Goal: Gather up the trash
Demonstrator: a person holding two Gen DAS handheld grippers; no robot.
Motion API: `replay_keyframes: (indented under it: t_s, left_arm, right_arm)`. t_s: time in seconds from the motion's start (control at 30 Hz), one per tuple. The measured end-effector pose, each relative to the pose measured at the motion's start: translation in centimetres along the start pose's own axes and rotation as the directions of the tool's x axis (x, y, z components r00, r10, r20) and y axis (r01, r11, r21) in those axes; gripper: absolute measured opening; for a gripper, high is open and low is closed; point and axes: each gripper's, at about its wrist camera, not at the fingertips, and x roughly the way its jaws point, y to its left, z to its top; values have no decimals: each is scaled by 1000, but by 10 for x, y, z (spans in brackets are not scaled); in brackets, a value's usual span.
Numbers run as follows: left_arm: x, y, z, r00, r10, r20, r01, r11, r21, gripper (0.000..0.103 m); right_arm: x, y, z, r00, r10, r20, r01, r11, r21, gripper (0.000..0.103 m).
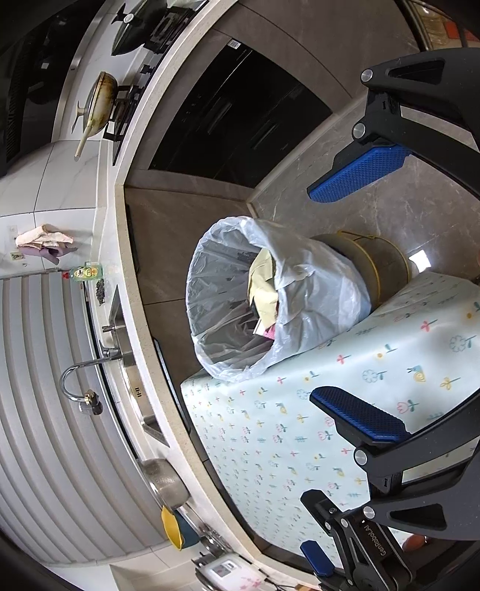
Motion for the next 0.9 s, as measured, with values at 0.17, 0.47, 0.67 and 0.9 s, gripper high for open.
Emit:
replay_keyframes:
  t_s: [0.17, 0.47, 0.67, 0.9]
  left_arm:
    - [2, -1, -6, 1000, 6, -21, -6, 1000, -5, 96]
    - [7, 0, -7, 999, -2, -44, 1, 999, -33, 96]
    - [10, -3, -5, 999, -10, -49, 8, 999, -36, 96]
    - [12, -6, -6, 998, -17, -54, 15, 999, -44, 96]
  right_arm:
    - [-1, -2, -4, 1000, -16, -10, 16, 1000, -5, 96]
    - [0, -2, -3, 999, -32, 3, 32, 999, -32, 96]
    - [1, 0, -2, 999, -33, 12, 34, 999, -39, 96]
    - [3, -3, 0, 999, -32, 11, 32, 999, -30, 96]
